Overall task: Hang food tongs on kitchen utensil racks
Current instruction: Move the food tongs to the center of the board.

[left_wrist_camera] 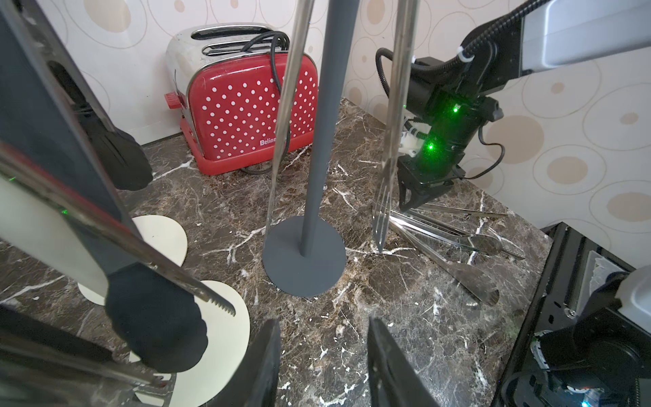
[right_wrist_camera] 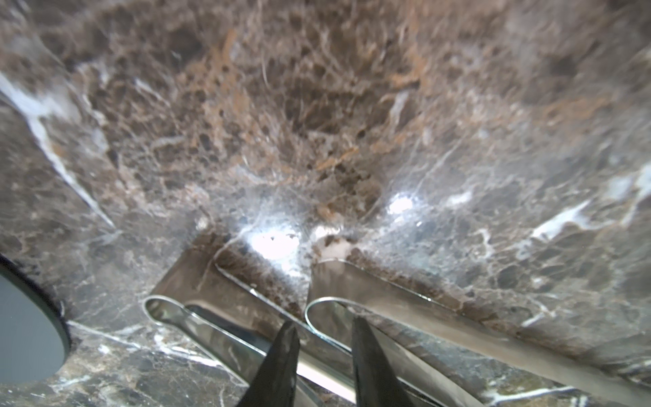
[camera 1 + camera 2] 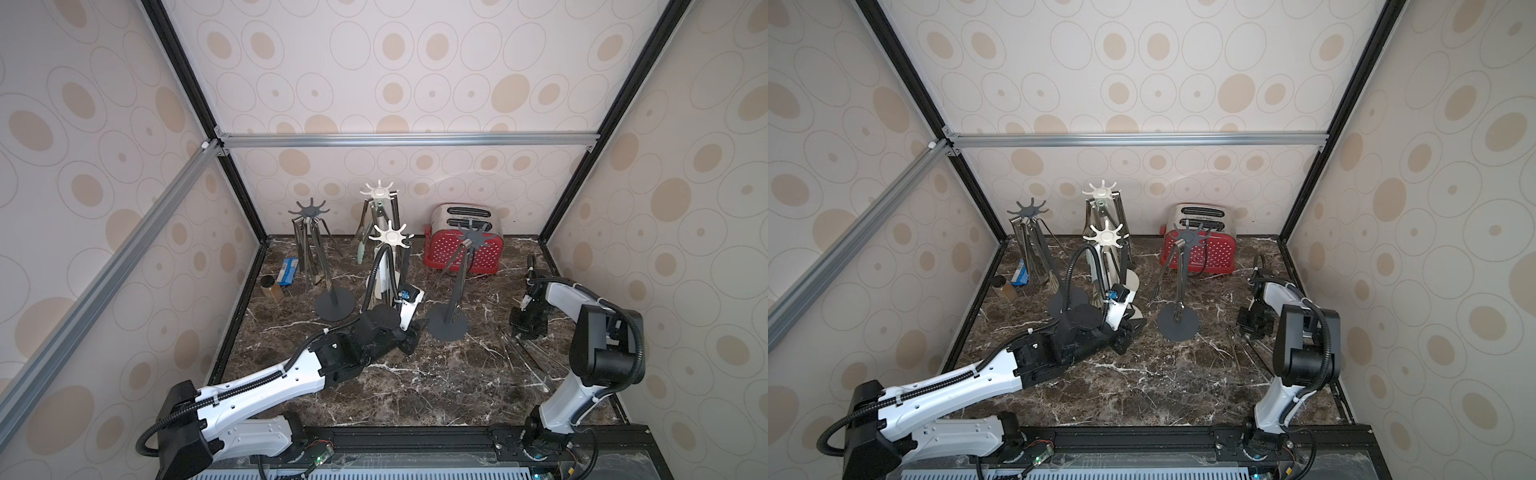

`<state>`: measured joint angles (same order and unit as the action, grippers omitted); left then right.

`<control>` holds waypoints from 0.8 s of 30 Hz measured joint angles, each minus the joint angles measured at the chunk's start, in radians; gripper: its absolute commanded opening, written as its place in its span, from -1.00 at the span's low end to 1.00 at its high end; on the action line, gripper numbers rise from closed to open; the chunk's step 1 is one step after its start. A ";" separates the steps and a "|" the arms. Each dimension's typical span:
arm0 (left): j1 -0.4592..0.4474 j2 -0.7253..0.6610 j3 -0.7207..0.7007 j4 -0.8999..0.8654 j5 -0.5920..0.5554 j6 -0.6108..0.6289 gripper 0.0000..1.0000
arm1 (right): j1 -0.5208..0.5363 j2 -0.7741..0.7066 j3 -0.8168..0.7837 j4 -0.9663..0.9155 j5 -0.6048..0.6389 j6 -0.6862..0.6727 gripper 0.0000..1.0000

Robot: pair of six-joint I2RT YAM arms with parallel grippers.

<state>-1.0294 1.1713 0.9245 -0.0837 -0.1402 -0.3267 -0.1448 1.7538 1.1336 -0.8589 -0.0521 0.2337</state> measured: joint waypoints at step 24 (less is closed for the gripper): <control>0.000 0.082 0.051 -0.011 -0.019 0.002 -0.20 | 0.085 0.272 0.317 0.094 -0.095 0.076 -0.44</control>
<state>-1.0294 1.2530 0.9752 -0.0952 -0.1593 -0.3248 -0.0593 2.0258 1.4506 -0.7650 -0.1471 0.3096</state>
